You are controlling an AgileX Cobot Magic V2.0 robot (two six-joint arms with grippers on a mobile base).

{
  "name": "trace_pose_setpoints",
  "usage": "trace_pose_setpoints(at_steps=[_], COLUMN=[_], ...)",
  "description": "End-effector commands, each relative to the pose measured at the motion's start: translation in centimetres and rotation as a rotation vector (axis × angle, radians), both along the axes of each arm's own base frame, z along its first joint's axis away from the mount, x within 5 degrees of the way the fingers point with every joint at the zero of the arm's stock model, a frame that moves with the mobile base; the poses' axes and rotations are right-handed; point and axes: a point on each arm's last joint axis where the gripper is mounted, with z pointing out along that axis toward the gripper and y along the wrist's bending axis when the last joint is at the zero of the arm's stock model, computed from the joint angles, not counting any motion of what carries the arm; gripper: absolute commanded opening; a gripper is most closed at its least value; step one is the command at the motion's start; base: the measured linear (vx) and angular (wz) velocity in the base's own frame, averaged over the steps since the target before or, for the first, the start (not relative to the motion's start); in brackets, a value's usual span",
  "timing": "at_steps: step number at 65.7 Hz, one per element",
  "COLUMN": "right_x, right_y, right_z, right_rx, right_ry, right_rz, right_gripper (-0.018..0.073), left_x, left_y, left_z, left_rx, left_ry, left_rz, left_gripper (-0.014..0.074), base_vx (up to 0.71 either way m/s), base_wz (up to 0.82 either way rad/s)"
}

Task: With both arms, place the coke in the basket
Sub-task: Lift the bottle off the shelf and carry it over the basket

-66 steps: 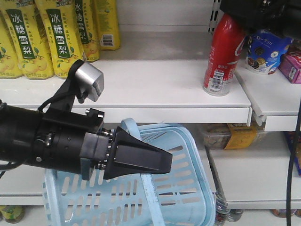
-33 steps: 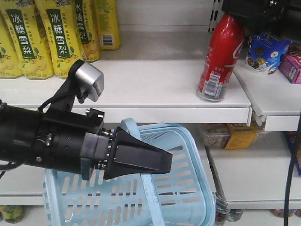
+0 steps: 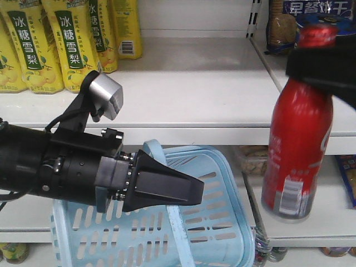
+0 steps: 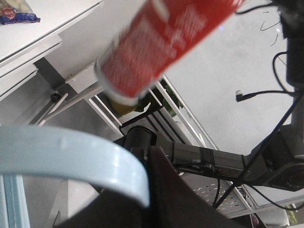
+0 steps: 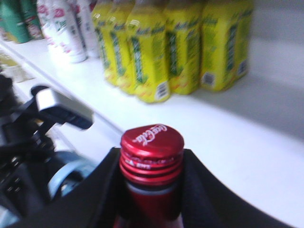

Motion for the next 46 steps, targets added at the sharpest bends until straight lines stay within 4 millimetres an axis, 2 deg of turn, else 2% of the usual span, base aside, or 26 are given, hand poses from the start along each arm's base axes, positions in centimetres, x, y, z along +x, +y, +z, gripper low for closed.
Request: trace_pose_setpoints(at_steps=[1, 15, 22, 32, 46], right_x=[0.3, 1.8, 2.5, 3.3, 4.6], right_y=[0.2, 0.3, 0.6, 3.0, 5.7], right_z=[-0.6, -5.2, -6.9, -8.2, -9.6], right_rx=[0.143, 0.232, 0.243, 0.197, 0.117], right_ry=[0.013, 0.109, 0.153, 0.171, 0.149], right_rz=[0.006, 0.009, 0.004, 0.057, -0.057], right_gripper=[-0.0003, -0.0003, -0.0003, -0.0003, -0.0003], left_x=[-0.7, -0.7, -0.7, -0.7, -0.7], left_y=[0.1, 0.1, 0.1, 0.1, 0.1], left_z=[2.3, 2.3, 2.3, 2.3, 2.3], left_rx=[-0.105, -0.105, -0.105, -0.105, -0.105], left_ry=[-0.018, -0.018, -0.018, -0.018, -0.018], left_rz=[-0.005, -0.005, -0.005, -0.005, -0.005], left_gripper=[-0.0006, -0.0006, -0.0006, -0.0006, -0.0006], base_vx=[0.00, 0.00, 0.00, 0.00, 0.00], base_wz=[0.00, 0.00, 0.00, 0.00, 0.00])
